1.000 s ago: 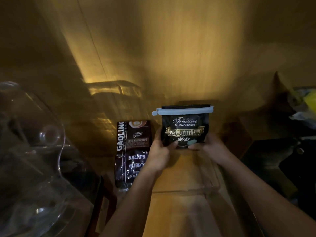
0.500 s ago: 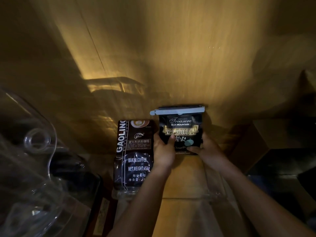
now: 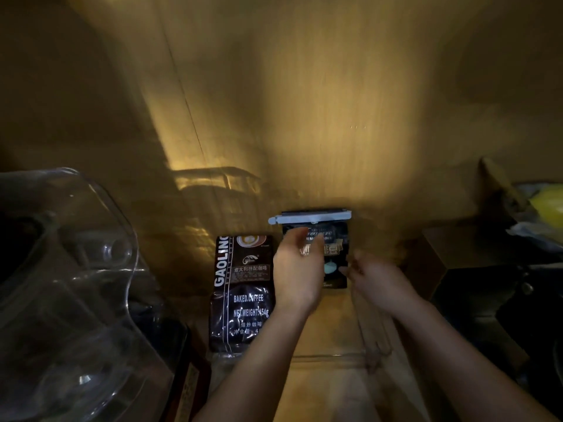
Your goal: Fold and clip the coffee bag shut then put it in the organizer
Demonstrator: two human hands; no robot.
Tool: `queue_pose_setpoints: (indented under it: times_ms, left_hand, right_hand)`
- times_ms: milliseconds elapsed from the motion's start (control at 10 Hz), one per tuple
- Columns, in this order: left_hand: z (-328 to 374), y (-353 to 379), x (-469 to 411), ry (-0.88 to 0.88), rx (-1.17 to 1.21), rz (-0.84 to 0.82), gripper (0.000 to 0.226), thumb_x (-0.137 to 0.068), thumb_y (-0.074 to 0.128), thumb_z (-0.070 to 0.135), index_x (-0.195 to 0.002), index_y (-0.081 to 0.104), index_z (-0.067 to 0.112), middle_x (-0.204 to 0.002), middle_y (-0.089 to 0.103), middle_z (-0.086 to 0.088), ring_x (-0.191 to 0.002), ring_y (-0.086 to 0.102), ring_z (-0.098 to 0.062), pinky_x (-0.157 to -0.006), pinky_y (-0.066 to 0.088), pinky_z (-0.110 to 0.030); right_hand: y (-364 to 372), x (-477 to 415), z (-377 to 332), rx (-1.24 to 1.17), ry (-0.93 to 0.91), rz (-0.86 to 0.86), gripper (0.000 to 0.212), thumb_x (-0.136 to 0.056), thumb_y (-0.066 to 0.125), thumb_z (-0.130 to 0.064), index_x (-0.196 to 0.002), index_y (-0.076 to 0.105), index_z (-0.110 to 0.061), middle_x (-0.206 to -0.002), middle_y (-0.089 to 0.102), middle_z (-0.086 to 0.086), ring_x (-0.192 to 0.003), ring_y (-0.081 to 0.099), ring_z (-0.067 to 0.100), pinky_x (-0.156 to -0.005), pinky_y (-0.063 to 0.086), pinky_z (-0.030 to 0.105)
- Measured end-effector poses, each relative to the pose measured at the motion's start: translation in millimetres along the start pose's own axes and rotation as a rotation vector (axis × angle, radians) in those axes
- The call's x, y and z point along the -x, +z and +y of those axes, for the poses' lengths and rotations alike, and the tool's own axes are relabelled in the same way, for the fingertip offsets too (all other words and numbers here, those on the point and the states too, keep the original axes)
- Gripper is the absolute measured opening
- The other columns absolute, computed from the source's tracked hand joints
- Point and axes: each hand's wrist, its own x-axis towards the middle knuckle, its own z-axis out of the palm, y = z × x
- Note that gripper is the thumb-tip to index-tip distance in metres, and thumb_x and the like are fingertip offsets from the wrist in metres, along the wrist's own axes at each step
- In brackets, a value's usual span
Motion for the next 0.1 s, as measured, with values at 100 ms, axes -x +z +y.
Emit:
queue_pose_setpoints:
  times_ms: [100]
  left_hand:
    - [25.3,-23.1,2.8,0.315,-0.313,0.045,0.037,-0.087,0.054,0.037,-0.119,0.050,0.019,-0.114,0.062,-0.006,-0.104,0.056,-0.024,-0.086,0.049,-0.040]
  right_hand:
    - [-26.2,4.7,-25.1,0.001,-0.157,0.026,0.032,-0.086,0.058,-0.024,-0.116,0.050,-0.017,-0.115,0.057,0.007,-0.101,0.053,0.020,-0.078,0.041,0.030]
